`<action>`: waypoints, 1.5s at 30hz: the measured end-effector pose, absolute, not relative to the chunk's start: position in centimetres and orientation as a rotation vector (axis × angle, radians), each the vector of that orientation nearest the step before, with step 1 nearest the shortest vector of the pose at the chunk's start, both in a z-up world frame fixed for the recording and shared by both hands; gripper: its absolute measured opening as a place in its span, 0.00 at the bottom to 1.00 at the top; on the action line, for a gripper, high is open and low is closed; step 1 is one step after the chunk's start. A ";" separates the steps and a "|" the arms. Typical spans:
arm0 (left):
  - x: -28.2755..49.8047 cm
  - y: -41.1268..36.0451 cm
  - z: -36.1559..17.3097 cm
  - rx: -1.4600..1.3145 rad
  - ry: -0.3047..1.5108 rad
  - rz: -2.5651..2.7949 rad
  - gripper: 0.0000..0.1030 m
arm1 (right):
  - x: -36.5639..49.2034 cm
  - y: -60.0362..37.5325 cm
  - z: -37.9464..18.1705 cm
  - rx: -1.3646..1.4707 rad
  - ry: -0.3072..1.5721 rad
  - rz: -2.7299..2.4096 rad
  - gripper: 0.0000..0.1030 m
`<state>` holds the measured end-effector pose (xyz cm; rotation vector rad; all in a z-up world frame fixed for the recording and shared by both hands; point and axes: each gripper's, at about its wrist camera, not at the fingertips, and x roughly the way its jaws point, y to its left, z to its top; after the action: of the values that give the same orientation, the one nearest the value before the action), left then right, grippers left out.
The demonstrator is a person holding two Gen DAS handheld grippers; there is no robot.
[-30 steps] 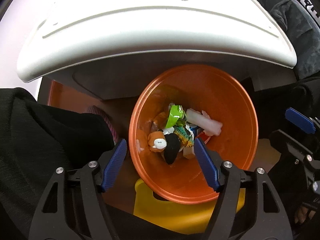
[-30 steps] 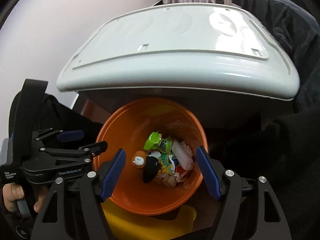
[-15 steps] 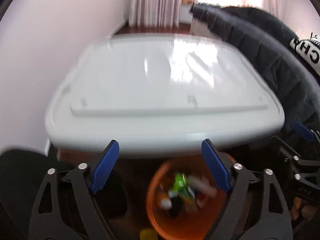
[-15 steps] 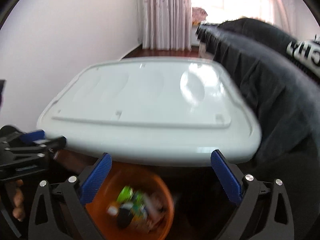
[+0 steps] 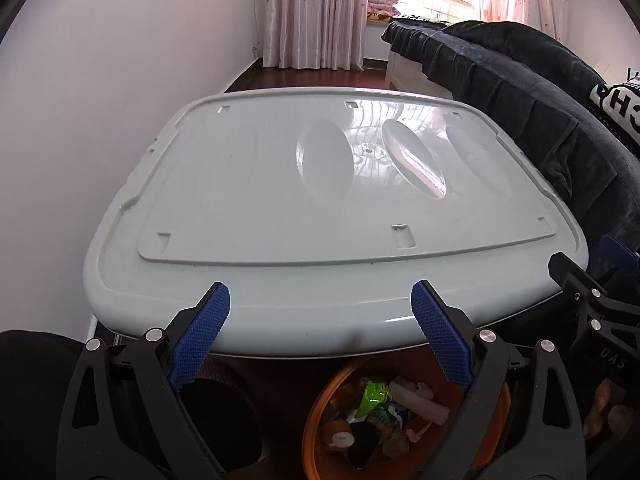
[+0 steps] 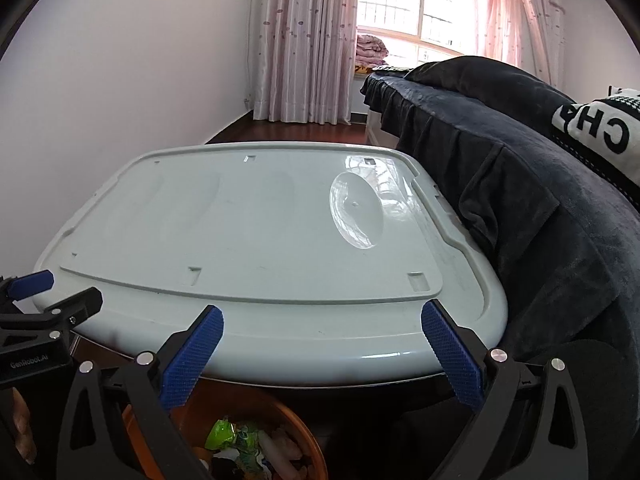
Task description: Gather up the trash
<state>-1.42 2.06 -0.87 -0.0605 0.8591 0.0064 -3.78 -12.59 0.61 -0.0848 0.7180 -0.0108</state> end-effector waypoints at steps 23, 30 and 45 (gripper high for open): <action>-1.4 2.6 -1.0 -0.066 0.859 0.036 0.87 | -4.0 -12.2 0.3 -0.099 0.721 -0.021 0.95; -1.5 2.8 -1.0 -0.069 0.858 0.045 0.87 | -4.0 -12.1 0.3 -0.100 0.723 -0.023 0.95; -1.5 2.9 -1.7 -0.082 0.886 0.029 0.91 | -3.9 -12.4 0.1 -0.105 0.740 -0.029 0.95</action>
<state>-1.47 2.89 -1.66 -0.0821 0.8859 0.0286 -3.88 -12.43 0.06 -0.1054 0.7395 -0.0288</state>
